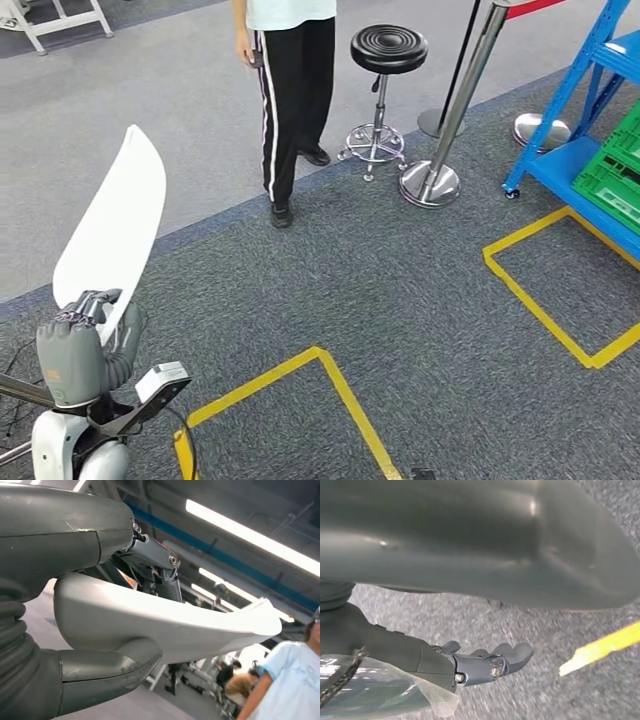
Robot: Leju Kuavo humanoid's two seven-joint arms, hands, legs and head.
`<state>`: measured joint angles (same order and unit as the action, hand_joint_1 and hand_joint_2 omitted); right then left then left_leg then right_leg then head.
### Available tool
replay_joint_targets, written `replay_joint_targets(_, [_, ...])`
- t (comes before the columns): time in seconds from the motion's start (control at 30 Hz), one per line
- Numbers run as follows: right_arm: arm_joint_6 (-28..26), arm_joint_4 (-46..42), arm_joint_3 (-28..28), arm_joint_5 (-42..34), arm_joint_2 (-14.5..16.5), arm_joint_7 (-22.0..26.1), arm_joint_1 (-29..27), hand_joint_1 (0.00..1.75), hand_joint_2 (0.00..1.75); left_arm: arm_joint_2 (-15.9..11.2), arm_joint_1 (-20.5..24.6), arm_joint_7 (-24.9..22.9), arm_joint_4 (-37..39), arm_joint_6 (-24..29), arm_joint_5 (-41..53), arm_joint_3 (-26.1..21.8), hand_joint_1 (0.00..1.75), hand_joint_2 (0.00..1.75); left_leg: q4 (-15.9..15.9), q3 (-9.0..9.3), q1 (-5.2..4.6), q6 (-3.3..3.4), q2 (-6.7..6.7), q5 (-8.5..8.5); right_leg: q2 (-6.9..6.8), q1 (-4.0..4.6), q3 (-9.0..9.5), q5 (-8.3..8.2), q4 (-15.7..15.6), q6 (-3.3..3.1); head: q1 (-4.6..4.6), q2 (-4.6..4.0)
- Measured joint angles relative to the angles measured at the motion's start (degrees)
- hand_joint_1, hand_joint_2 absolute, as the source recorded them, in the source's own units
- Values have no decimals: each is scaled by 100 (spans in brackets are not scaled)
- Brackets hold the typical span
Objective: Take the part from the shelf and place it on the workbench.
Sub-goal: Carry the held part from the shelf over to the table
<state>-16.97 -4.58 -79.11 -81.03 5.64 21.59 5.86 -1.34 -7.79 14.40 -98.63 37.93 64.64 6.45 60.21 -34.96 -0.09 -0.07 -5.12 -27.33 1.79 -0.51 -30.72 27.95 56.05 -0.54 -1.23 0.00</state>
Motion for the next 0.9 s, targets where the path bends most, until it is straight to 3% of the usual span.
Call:
replay_joint_targets(0.07, [0, -1, -17, 2, 4, -1, -14, 0, 0, 4, 8, -9, -1, -2, 15, 4, 175, 175, 673, -319, 17, -71, 352, -356, -171, -2, 33, 12, -25, -35, 28, 0])
replay_joint_targets(0.13, [1, -1, -25, 2, 4, -6, -28, 0, 0, 9, -4, -12, -1, -3, 19, 9, 175, 175, 1315, -641, 68, -134, 444, -579, -348, 0, 43, 37, -22, -39, 30, 0])
replay_joint_targets(0.17, [0, -1, -27, -1, 4, -10, -31, 0, 0, 9, -12, -14, -1, -4, 19, 9, 175, 175, 1369, -670, 92, -158, 463, -534, -434, -1, 53, 51, -21, -29, 31, 0])
replay_joint_targets(0.2, [0, -1, -28, -2, 4, -14, -31, 0, 0, 8, -15, -15, -1, -10, 18, 9, 175, 175, 1195, -581, 110, -174, 495, -387, -516, -3, 70, 67, -19, -14, 32, 0])
replay_joint_targets(0.27, [-1, 0, -30, -5, 4, -17, -30, 0, 0, 8, -13, -18, -1, -27, 20, 8, 175, 175, 424, -165, 109, -183, 715, -19, -664, 3, 124, 114, -14, 34, 32, 0])
replay_joint_targets(0.33, [-3, 1, -30, -5, 5, -21, -26, 0, 0, 9, -3, -17, -3, -36, 24, 11, 175, 175, -131, 119, 69, -123, 919, 129, -790, 32, 165, 168, 3, 103, 29, 0])
replay_joint_targets(0.37, [-4, 1, -31, -4, 5, -23, -22, 0, 0, 10, -3, -20, -4, -35, 25, 12, 175, 175, -213, 151, 44, -81, 941, 113, -853, 46, 179, 187, 4, 135, 28, 0])
replay_joint_targets(0.43, [-6, 0, -35, 3, 6, -27, -6, 0, 0, 8, -19, -25, -8, -29, 26, 8, 175, 175, -240, 132, 34, 14, 804, 124, -947, 36, 196, 222, 0, 201, 26, 0])
replay_joint_targets(0.5, [-9, -1, -47, 15, 7, -27, 5, 0, 0, 7, -20, -29, -19, -21, 26, -2, 175, 175, -270, 136, 50, 100, 668, 145, -722, 6, 116, 386, 198, 255, 9, 0])
replay_joint_targets(0.57, [-17, 1, -60, 17, 7, -27, -1, 0, 0, 12, -6, -31, -27, -17, 33, -5, 175, 175, -281, 134, 57, 155, 533, 154, -345, -6, -211, 747, 896, 266, -28, 0])
replay_joint_targets(0.63, [-26, 1, -65, 10, 6, -28, -19, 0, 0, 13, -7, -31, -27, -18, 40, -5, 175, 175, -279, 131, 43, 172, 375, 153, -205, -2, -623, 1000, 1657, 255, -44, 0])
replay_joint_targets(0.67, [-28, 1, -66, 4, 6, -28, -24, 0, 0, 12, -9, -31, -27, -18, 41, -7, 175, 175, -278, 135, 36, 174, 290, 152, -188, -1, -726, 967, 1784, 244, -44, 0])
replay_joint_targets(0.7, [-29, 1, -66, 0, 6, -27, -24, 0, 0, 12, -11, -31, -27, -19, 41, -7, 175, 175, -277, 142, 30, 173, 203, 151, -172, 0, -709, 806, 1652, 227, -44, 0])
replay_joint_targets(0.73, [-30, 0, -67, -4, 6, -26, -22, 0, 0, 12, -11, -34, -27, -19, 41, -7, 175, 175, -275, 153, 28, 170, 115, 150, -129, -1, -590, 565, 1316, 204, -44, 0])
replay_joint_targets(0.8, [-30, 1, -67, -7, 6, -21, -16, 0, 0, 12, -6, -43, -27, -21, 40, -7, 175, 175, -265, 161, 28, 150, -48, 143, 114, -15, -257, 164, 501, 158, -42, 0])
replay_joint_targets(0.87, [-30, 2, -68, -12, 6, -19, -11, 0, 0, 12, 0, -50, -28, -25, 37, -7, 175, 175, -252, 128, 41, 94, -187, 153, 277, -21, -65, 71, 122, 140, -40, 0])
replay_joint_targets(0.9, [-31, 2, -69, -16, 6, -18, -8, 0, 0, 12, -2, -51, -29, -26, 33, -7, 175, 175, -248, 105, 48, 57, -255, 166, 252, -17, -34, 84, 96, 137, -38, 0])
